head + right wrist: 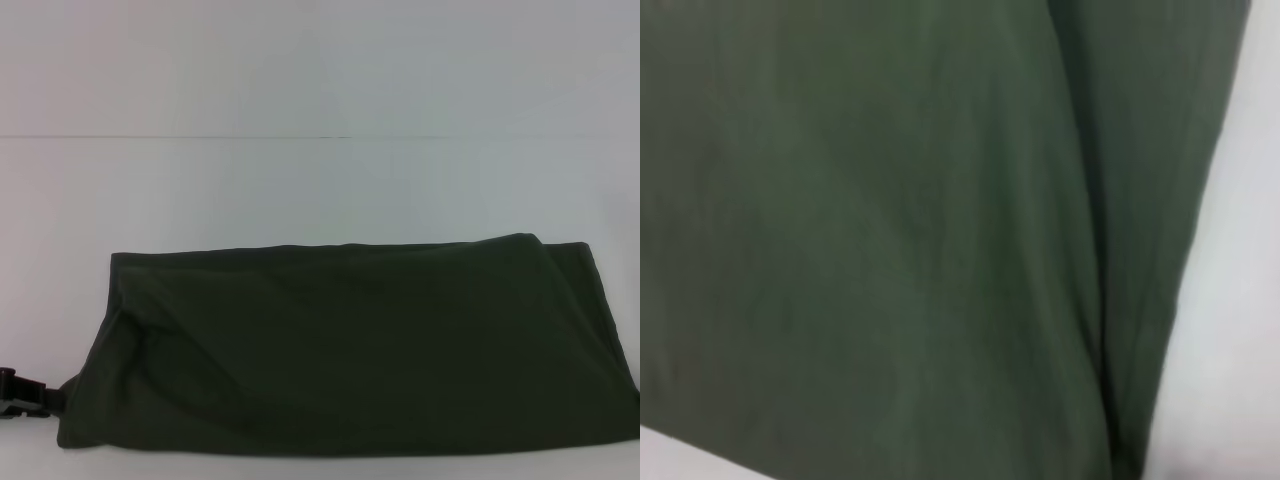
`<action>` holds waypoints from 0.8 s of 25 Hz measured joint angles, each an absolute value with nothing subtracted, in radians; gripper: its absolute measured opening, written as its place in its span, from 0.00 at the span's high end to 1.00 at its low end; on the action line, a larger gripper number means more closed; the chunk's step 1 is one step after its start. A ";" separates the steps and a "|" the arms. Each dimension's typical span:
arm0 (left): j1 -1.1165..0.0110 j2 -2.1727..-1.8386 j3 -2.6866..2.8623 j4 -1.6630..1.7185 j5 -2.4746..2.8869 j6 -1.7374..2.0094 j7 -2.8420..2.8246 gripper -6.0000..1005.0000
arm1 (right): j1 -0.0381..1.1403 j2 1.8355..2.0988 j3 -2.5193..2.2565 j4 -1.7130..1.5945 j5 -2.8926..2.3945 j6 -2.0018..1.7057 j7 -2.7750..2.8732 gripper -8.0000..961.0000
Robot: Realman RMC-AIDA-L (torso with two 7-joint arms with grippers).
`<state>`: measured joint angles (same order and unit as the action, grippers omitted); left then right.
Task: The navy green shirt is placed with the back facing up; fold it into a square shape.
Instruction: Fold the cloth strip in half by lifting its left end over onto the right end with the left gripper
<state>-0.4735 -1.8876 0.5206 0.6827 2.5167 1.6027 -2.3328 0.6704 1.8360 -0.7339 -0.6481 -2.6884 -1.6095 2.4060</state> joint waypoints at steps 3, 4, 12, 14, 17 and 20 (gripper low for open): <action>-0.483 -1.884 0.524 0.686 2.536 1.606 -2.370 0.87 | 0.671 1.836 -0.705 -0.663 -2.686 -1.634 2.404 0.79; -0.486 -1.882 0.523 0.687 2.546 1.606 -2.380 0.84 | 0.671 1.836 -0.700 -0.673 -2.686 -1.640 2.403 0.76; -0.497 -1.875 0.401 0.715 2.521 1.613 -2.375 0.54 | 0.669 1.837 -0.572 -0.716 -2.670 -1.680 2.333 0.54; -0.502 -1.873 0.377 0.710 2.487 1.624 -2.355 0.48 | 0.665 1.837 -0.542 -0.721 -2.622 -1.684 2.284 0.46; -0.516 -1.872 0.374 0.694 2.446 1.654 -2.346 0.41 | 0.652 1.845 -0.537 -0.723 -2.534 -1.689 2.194 0.33; -0.533 -1.870 0.375 0.672 2.440 1.677 -2.352 0.39 | 0.628 1.871 -0.537 -0.724 -2.420 -1.708 2.056 0.21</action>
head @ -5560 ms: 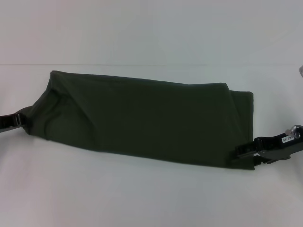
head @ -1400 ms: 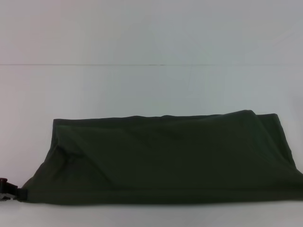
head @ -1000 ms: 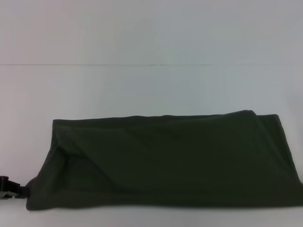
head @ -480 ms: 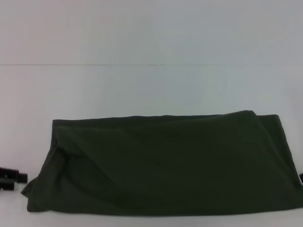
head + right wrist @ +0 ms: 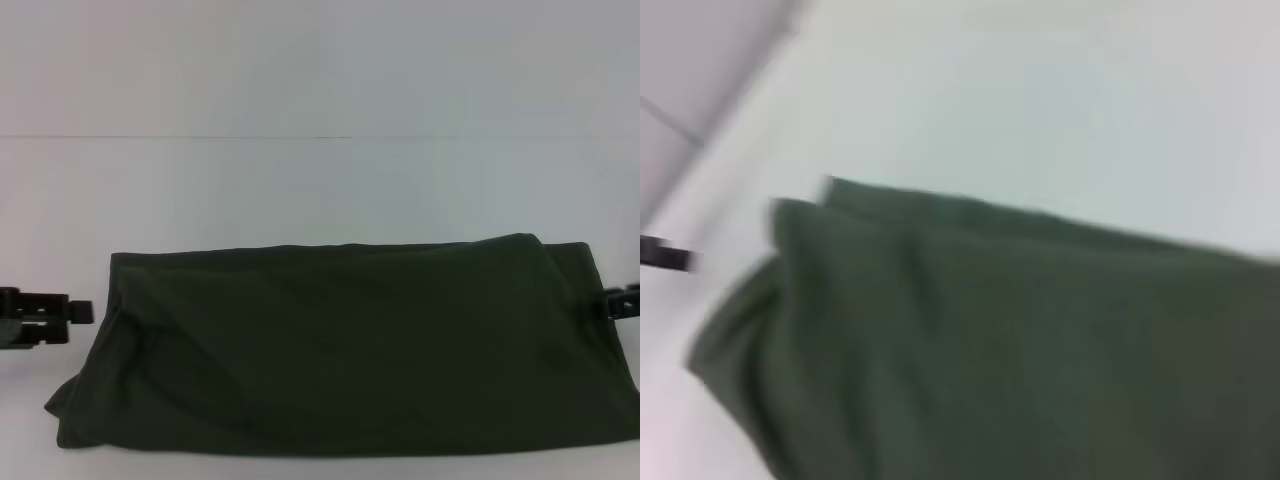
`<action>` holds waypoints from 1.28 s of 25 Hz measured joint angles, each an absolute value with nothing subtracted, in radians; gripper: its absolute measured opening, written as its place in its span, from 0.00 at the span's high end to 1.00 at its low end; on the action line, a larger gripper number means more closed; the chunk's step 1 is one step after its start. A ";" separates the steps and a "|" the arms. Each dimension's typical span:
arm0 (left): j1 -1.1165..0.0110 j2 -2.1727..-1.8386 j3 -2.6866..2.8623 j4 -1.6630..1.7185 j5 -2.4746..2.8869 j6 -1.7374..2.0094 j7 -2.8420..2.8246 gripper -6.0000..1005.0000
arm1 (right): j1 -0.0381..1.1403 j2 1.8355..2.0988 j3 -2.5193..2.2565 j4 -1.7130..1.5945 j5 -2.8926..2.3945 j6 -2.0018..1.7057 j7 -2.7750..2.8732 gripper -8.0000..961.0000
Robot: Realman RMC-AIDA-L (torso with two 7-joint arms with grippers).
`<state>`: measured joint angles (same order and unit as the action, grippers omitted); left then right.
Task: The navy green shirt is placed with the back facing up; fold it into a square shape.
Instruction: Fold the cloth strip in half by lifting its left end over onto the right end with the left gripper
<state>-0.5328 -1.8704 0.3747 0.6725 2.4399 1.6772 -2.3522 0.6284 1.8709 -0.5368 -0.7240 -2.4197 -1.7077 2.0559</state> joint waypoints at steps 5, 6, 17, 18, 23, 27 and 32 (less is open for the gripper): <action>-0.569 -1.878 0.391 0.640 2.452 1.653 -2.374 0.38 | 0.588 1.926 -0.535 -0.714 -2.277 -1.712 1.808 0.13; -0.575 -1.884 0.394 0.640 2.454 1.630 -2.378 0.38 | 0.583 1.940 -0.536 -0.713 -2.267 -1.709 1.766 0.12; -0.631 -1.904 0.507 0.644 2.460 1.466 -2.394 0.38 | 0.559 2.073 -0.587 -0.709 -2.265 -1.624 1.471 0.12; -0.634 -1.902 0.522 0.645 2.460 1.462 -2.415 0.38 | 0.557 2.080 -0.592 -0.707 -2.265 -1.621 1.445 0.12; -0.641 -1.890 0.540 0.647 2.461 1.484 -2.495 0.38 | 0.557 2.091 -0.598 -0.660 -2.252 -1.616 1.309 0.12; -0.650 -1.891 0.540 0.642 2.454 1.525 -2.501 0.38 | 0.563 2.093 -0.599 -0.632 -2.248 -1.591 1.275 0.12; -0.675 -1.927 0.547 0.621 2.456 1.474 -2.487 0.37 | 0.572 2.093 -0.600 -0.623 -2.248 -1.564 1.273 0.12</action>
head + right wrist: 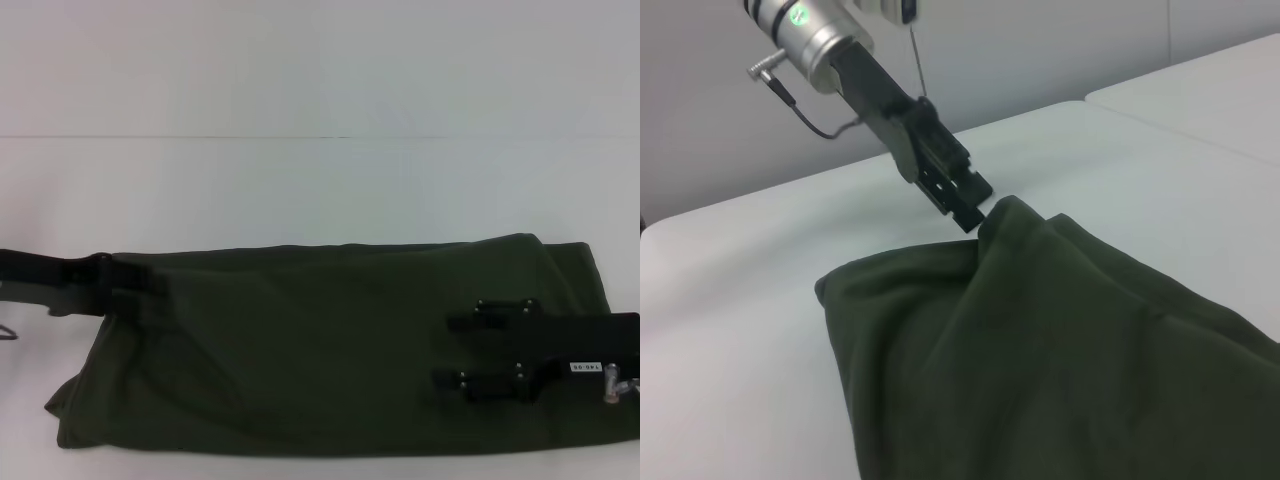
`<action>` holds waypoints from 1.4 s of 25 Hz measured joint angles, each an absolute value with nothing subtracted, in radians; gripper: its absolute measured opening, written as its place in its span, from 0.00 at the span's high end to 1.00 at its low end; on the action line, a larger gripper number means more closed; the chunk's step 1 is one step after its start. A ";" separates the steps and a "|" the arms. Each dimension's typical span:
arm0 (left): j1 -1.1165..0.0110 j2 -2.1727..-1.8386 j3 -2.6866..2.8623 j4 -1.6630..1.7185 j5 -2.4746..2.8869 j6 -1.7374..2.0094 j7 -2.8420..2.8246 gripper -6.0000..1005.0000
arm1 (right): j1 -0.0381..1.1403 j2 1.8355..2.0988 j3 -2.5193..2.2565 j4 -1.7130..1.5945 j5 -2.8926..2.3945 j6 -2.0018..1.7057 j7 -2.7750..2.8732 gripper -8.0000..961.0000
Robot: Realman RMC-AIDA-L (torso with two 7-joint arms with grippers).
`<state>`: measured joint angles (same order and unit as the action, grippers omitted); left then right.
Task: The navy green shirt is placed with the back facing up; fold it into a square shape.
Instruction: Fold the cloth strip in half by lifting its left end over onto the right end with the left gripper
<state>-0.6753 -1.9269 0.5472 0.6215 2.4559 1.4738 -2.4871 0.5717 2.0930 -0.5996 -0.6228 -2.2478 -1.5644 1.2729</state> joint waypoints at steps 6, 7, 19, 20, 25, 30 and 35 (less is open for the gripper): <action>-0.703 -1.945 0.550 0.565 2.459 1.352 -2.488 0.38 | 0.575 2.094 -0.598 -0.623 -2.247 -1.560 1.274 0.12; -0.703 -1.948 0.550 0.560 2.459 1.323 -2.490 0.38 | 0.575 2.094 -0.596 -0.623 -2.247 -1.560 1.274 0.12; -0.693 -1.963 0.539 0.562 2.452 1.210 -2.479 0.34 | 0.574 2.094 -0.589 -0.623 -2.235 -1.559 1.279 0.12; -0.689 -1.957 0.535 0.569 2.451 1.232 -2.479 0.34 | 0.573 2.093 -0.589 -0.623 -2.235 -1.559 1.279 0.12; -0.657 -1.929 0.527 0.631 2.449 1.343 -2.483 0.31 | 0.571 2.092 -0.589 -0.623 -2.234 -1.559 1.279 0.12; -0.635 -1.894 0.533 0.655 2.451 1.446 -2.474 0.23 | 0.571 2.092 -0.589 -0.623 -2.231 -1.556 1.278 0.12; -0.620 -1.897 0.542 0.650 2.463 1.433 -2.473 0.19 | 0.573 2.092 -0.592 -0.623 -2.230 -1.553 1.280 0.12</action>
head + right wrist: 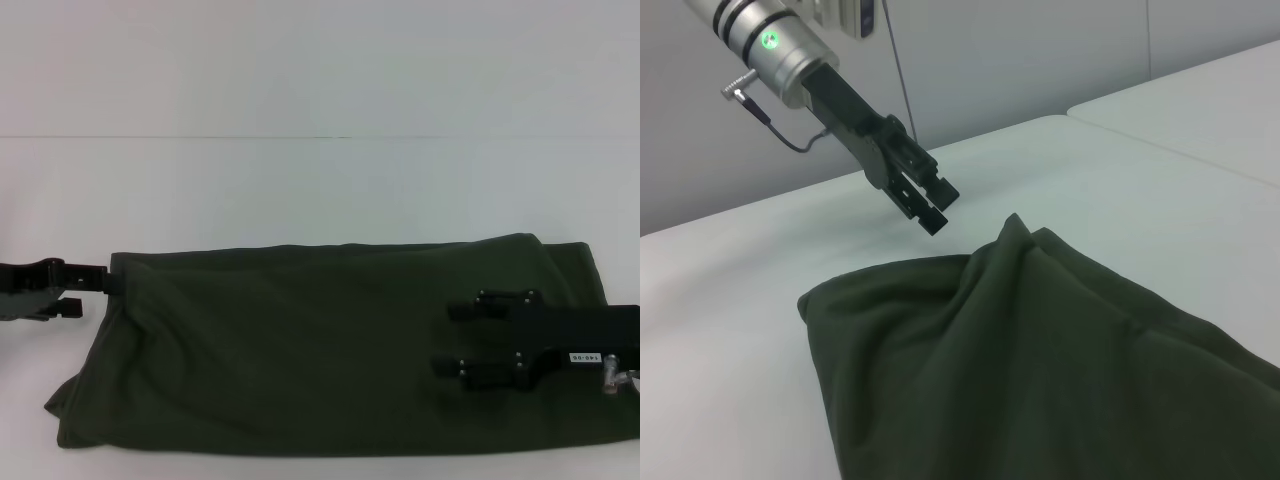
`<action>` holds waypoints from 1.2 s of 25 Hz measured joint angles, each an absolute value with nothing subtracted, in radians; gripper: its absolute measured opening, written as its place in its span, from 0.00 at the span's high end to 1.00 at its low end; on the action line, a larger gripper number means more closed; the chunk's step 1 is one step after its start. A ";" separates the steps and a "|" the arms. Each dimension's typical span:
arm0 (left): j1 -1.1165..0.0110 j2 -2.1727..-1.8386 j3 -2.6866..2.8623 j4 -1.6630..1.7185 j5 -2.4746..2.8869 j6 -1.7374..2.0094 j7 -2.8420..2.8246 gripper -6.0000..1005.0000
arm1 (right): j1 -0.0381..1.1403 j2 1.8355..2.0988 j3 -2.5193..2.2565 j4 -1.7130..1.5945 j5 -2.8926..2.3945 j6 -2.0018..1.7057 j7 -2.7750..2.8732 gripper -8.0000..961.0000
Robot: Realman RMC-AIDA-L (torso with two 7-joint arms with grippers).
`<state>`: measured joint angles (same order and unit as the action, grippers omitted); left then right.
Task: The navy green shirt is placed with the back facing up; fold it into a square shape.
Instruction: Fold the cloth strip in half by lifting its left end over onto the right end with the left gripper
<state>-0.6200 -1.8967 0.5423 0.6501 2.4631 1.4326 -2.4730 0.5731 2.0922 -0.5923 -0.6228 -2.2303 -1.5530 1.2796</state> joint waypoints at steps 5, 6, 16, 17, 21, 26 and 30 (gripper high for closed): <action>-0.609 -1.901 0.572 0.648 2.464 1.398 -2.472 0.19 | 0.575 2.092 -0.597 -0.623 -2.230 -1.552 1.280 0.12; -0.608 -1.901 0.576 0.648 2.464 1.396 -2.472 0.19 | 0.575 2.092 -0.597 -0.623 -2.230 -1.552 1.280 0.12; -0.604 -1.903 0.604 0.646 2.470 1.358 -2.469 0.18 | 0.575 2.094 -0.598 -0.623 -2.230 -1.552 1.280 0.12; -0.603 -1.904 0.605 0.645 2.475 1.355 -2.468 0.18 | 0.575 2.094 -0.598 -0.622 -2.230 -1.552 1.280 0.12; -0.603 -1.910 0.605 0.643 2.489 1.352 -2.466 0.18 | 0.575 2.094 -0.598 -0.617 -2.230 -1.550 1.280 0.12; -0.603 -1.913 0.627 0.642 2.490 1.353 -2.460 0.18 | 0.577 2.092 -0.598 -0.612 -2.230 -1.544 1.280 0.12; -0.603 -1.914 0.655 0.642 2.490 1.350 -2.459 0.18 | 0.578 2.092 -0.598 -0.612 -2.230 -1.542 1.281 0.12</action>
<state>-0.6028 -1.9141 0.6548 0.6421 2.4899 1.3495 -2.4591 0.5777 2.0922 -0.5982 -0.6120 -2.2304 -1.5421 1.2805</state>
